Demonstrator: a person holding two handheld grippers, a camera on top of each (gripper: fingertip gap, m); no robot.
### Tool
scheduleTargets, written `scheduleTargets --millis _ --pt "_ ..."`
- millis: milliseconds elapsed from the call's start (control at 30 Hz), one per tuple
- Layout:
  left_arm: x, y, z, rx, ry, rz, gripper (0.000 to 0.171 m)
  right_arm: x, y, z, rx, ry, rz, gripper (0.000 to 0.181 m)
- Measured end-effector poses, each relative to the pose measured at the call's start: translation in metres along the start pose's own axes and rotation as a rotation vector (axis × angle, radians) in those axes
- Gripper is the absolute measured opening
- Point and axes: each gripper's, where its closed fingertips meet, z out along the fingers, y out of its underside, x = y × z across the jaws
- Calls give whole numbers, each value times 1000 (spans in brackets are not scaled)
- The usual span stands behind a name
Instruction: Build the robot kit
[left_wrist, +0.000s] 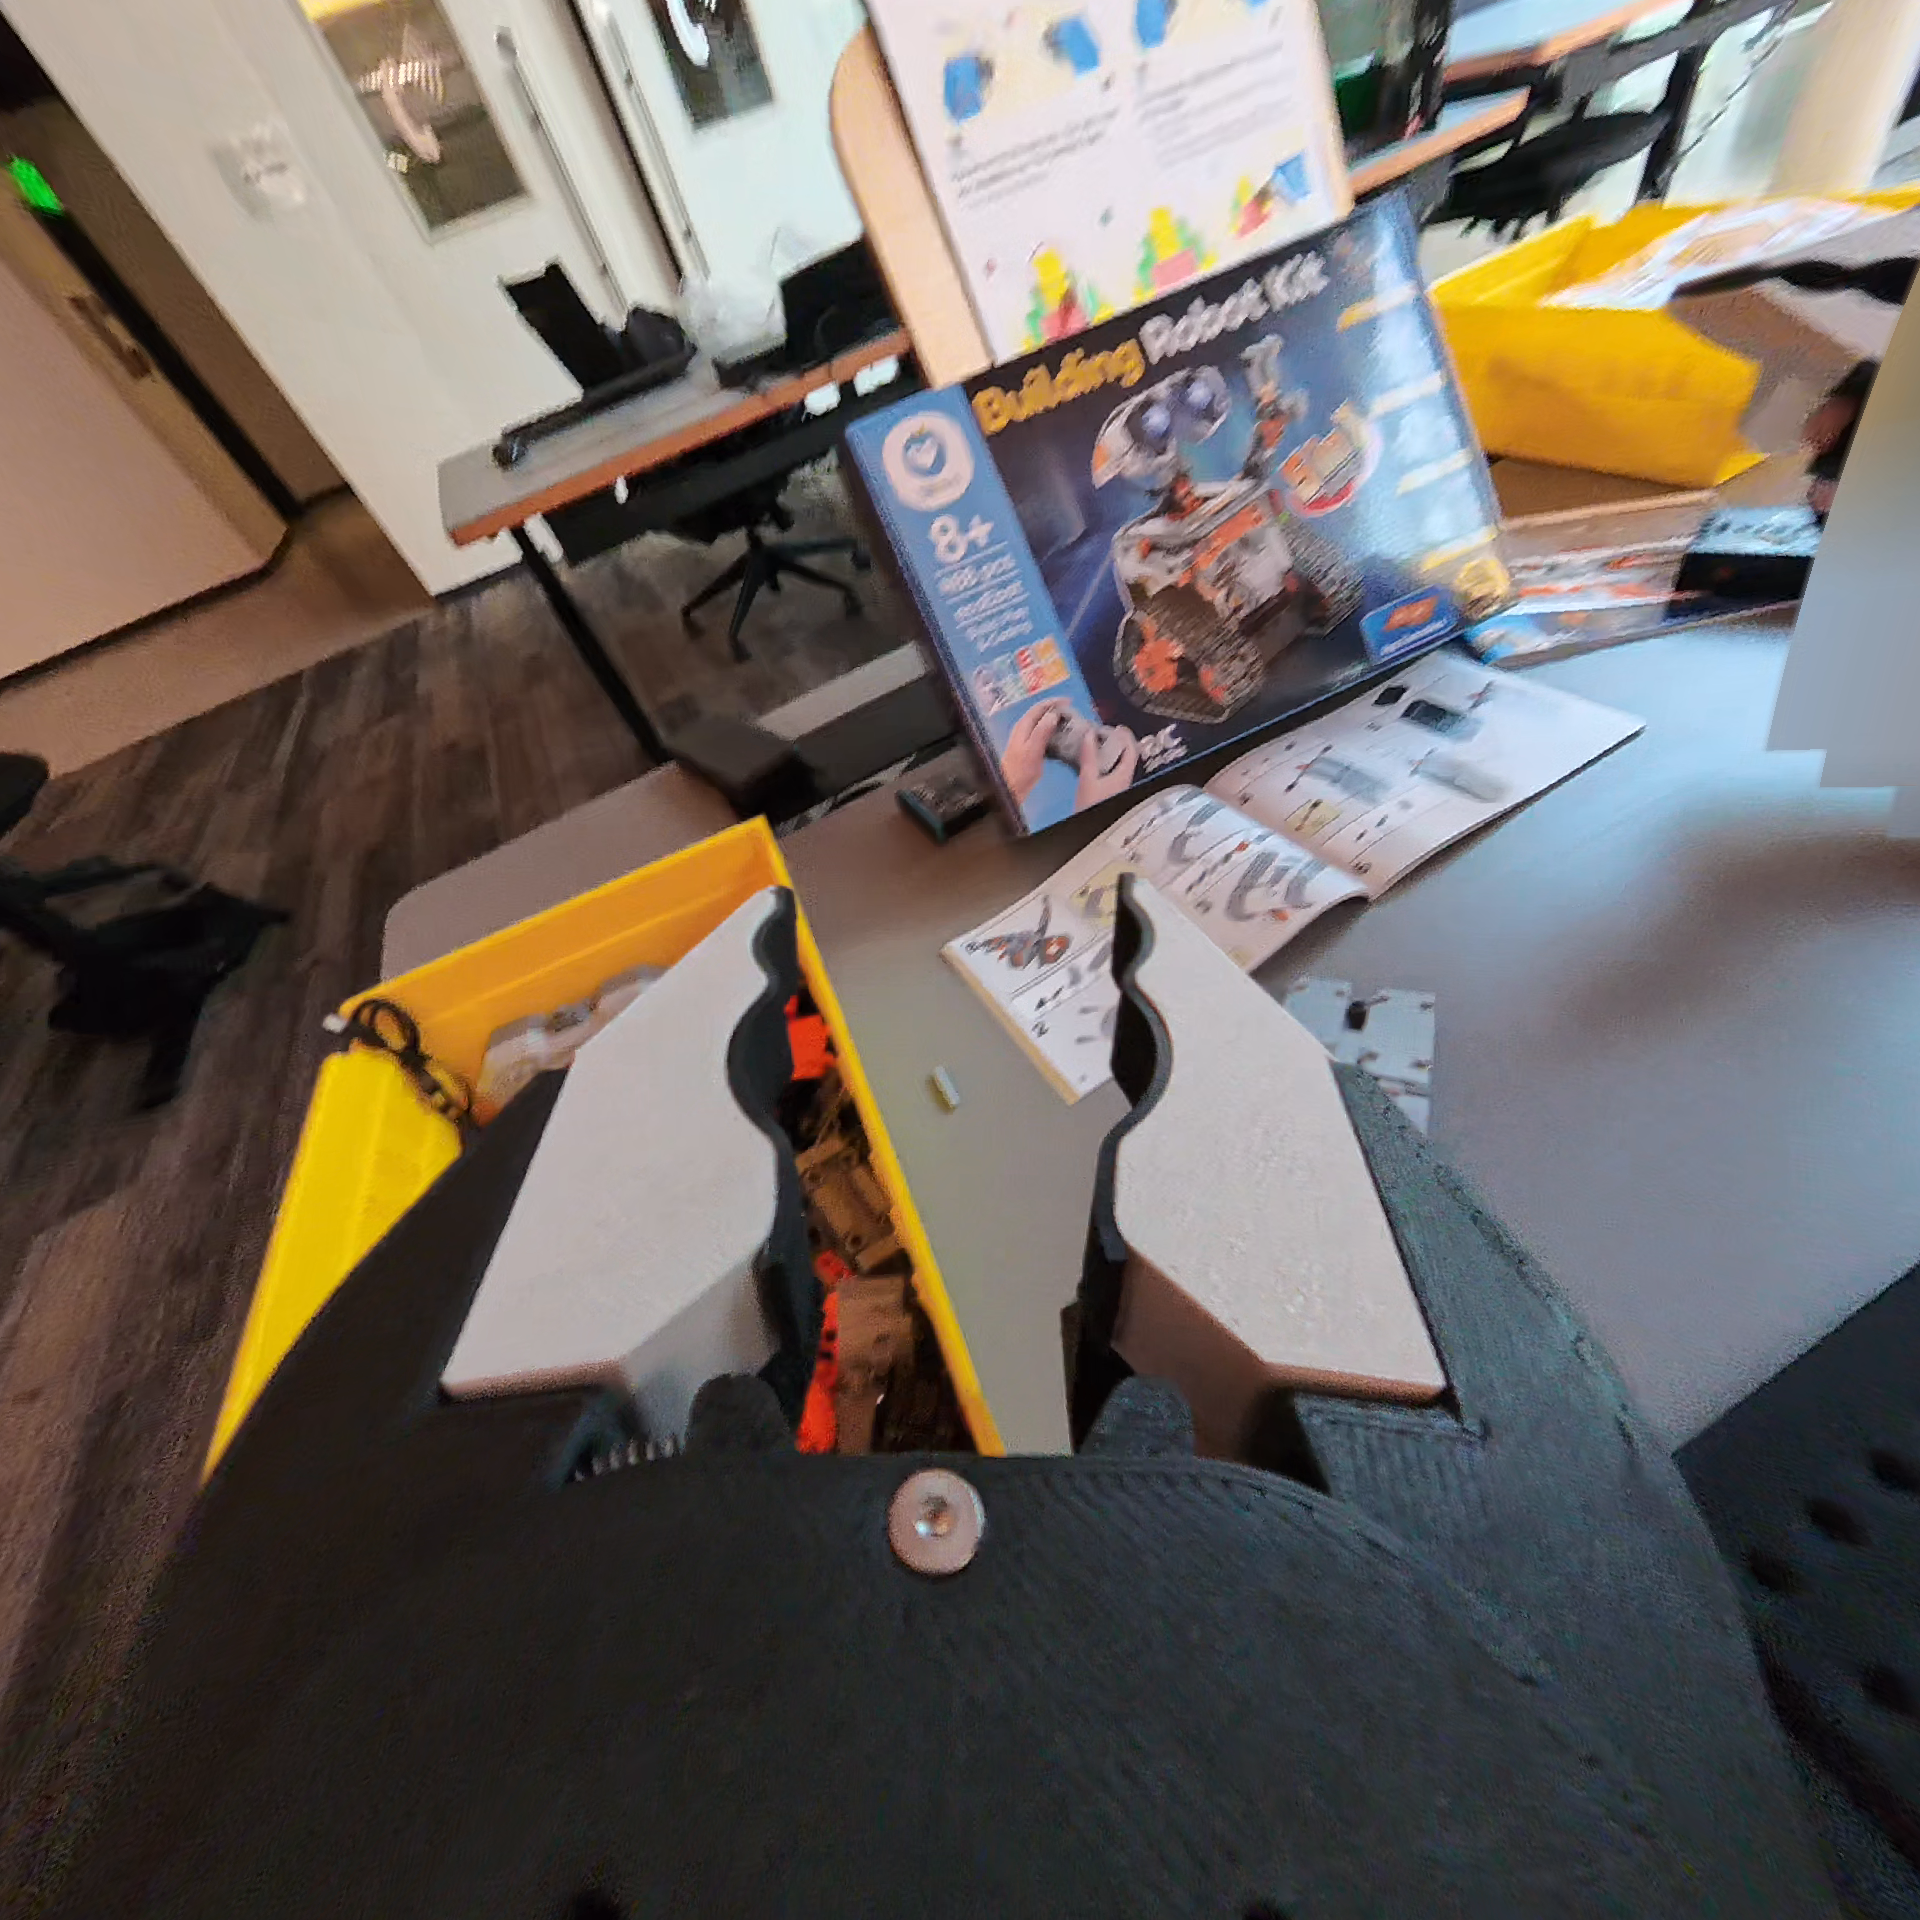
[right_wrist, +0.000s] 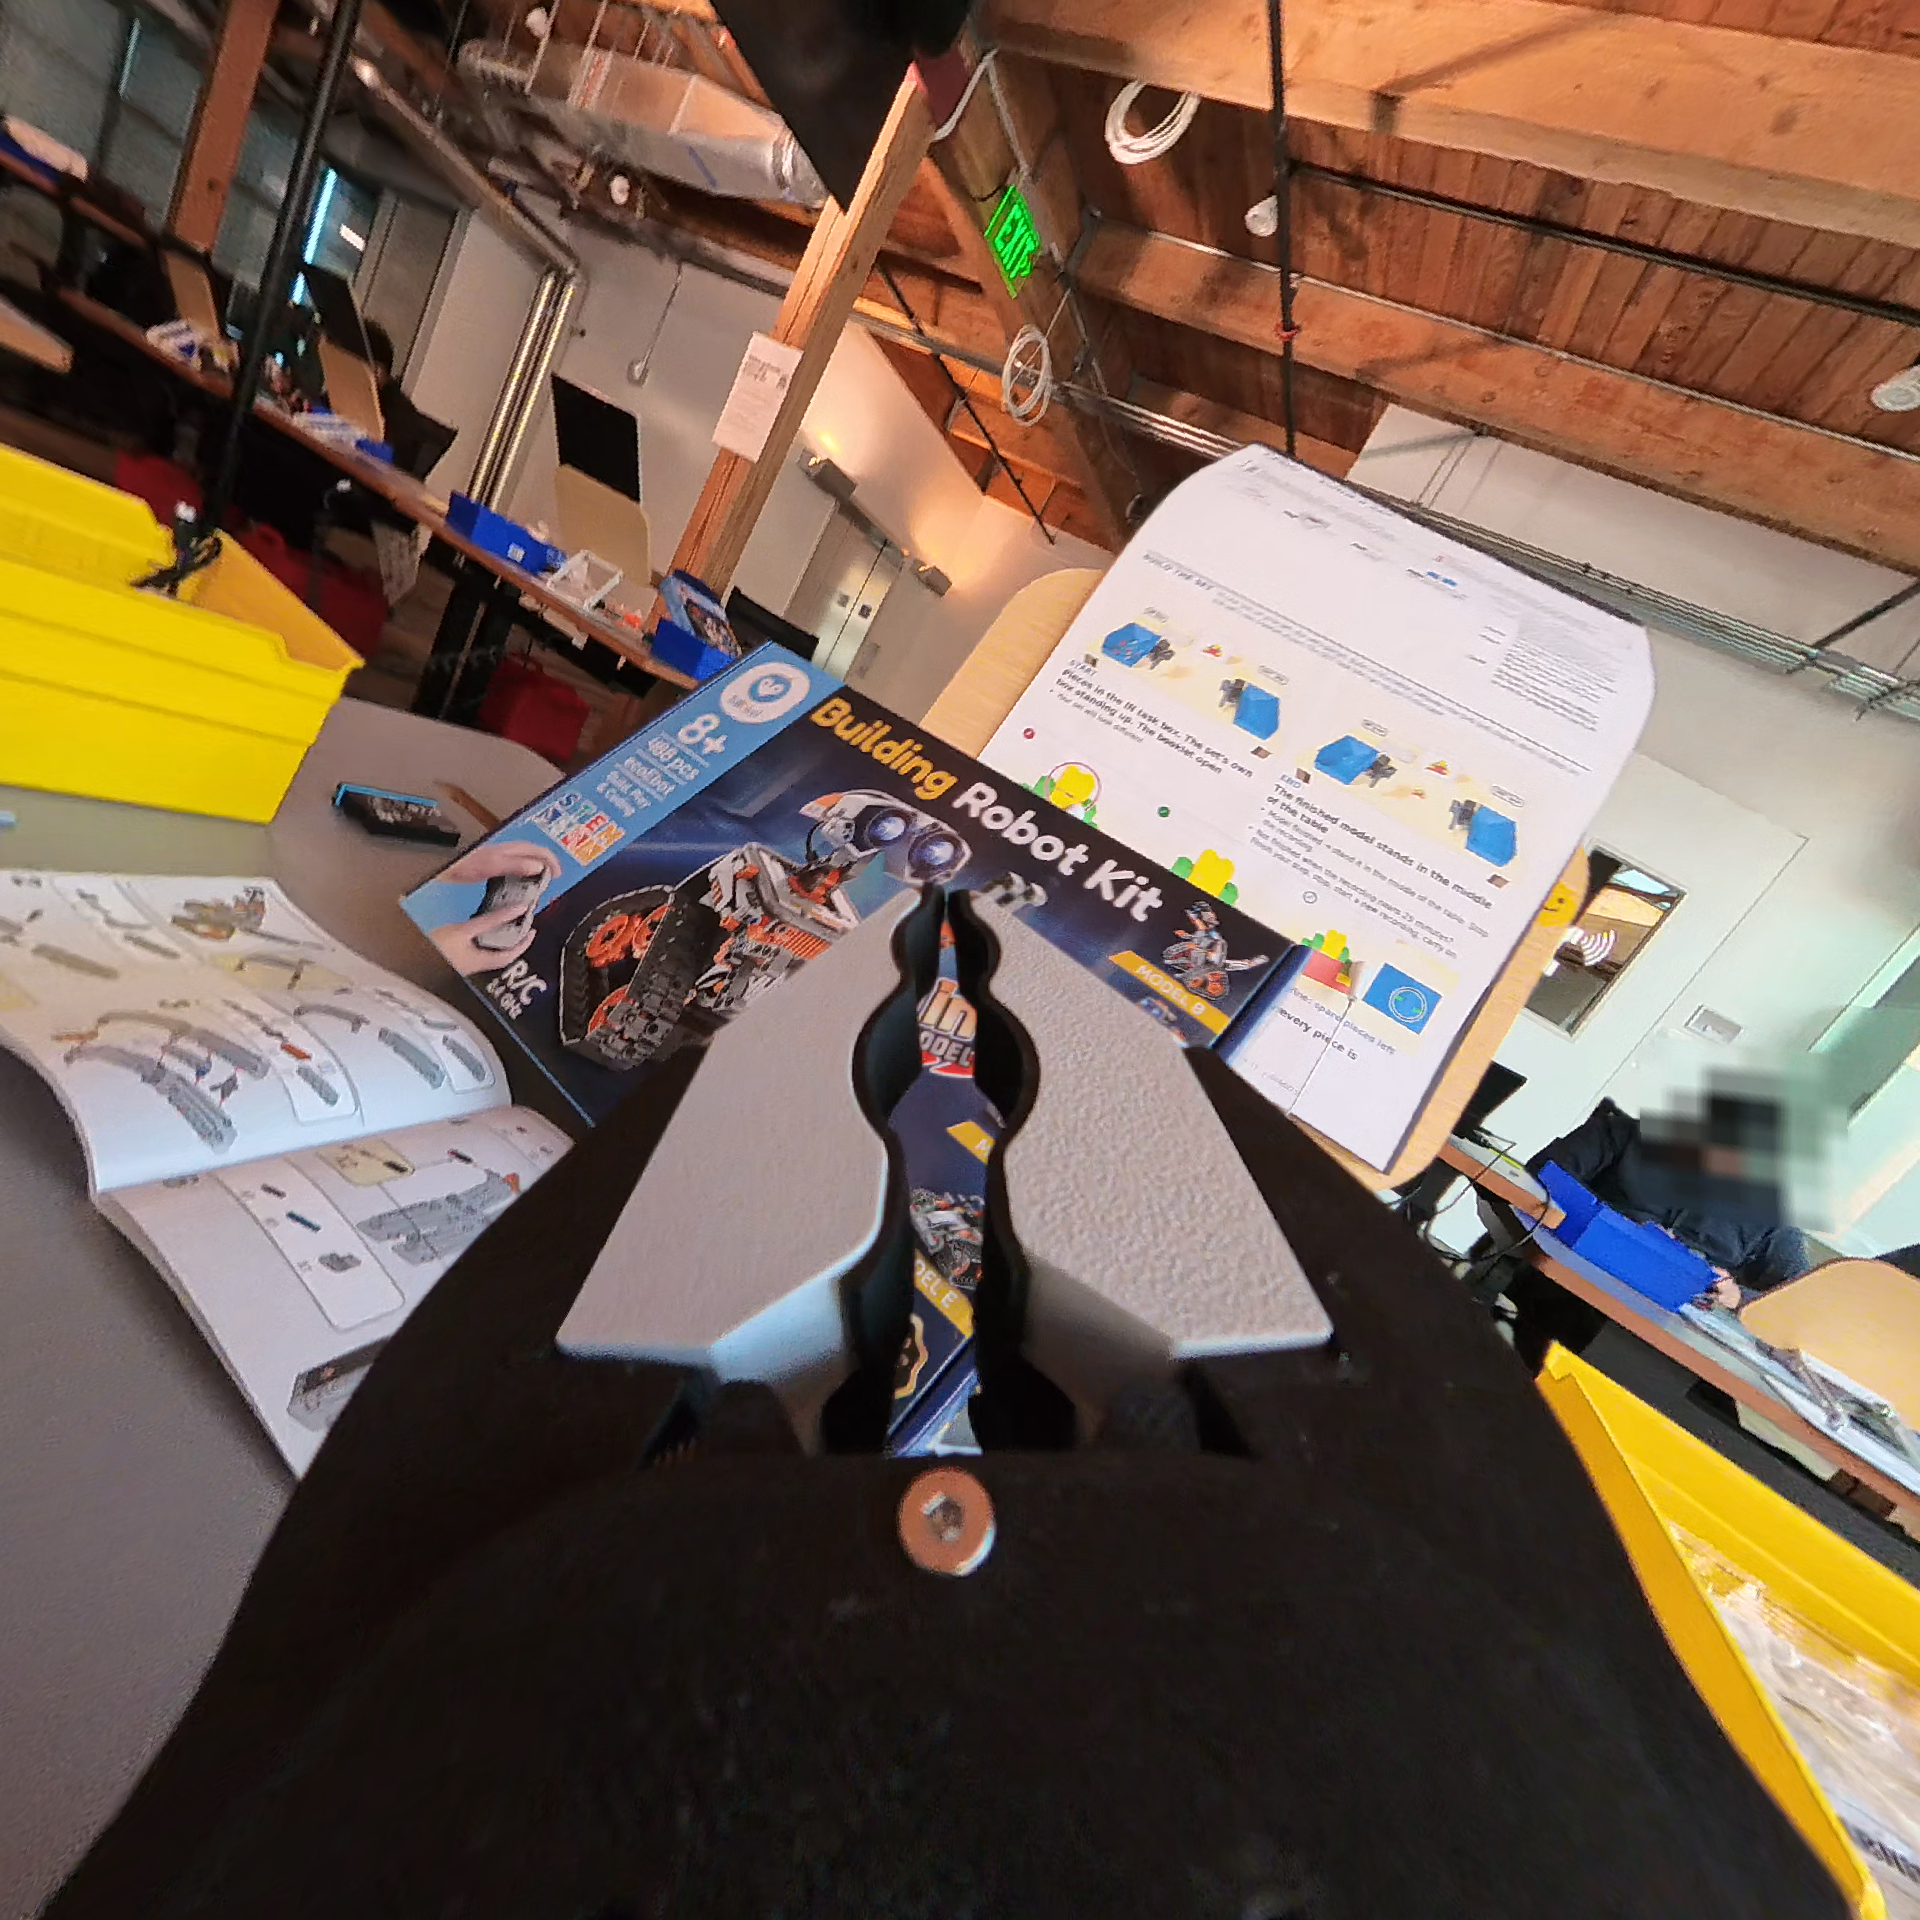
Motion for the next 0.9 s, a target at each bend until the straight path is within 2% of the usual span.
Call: scheduleTargets --millis 167,267,367,467,567,767,900 --pt "-28 14 0 -126 -67 -21 51 -21 4 5 -43 -72 -60 0" --pt "-39 -4 7 -93 -69 -52 47 -35 8 10 -73 -119 -27 0" --pt "-63 -15 10 -82 -146 -100 48 -54 8 11 -96 -195 -27 0" --pt "-89 12 5 -227 -201 -166 55 -71 13 11 -125 -247 -121 0" --pt "-126 38 -3 -348 -309 -215 52 -82 20 12 -151 -288 -151 0" --pt "-183 78 -8 -506 -318 -228 50 -79 28 14 -178 -280 -93 0" --pt "-214 99 -6 -545 -266 -370 48 -77 34 17 -218 -247 -60 2"
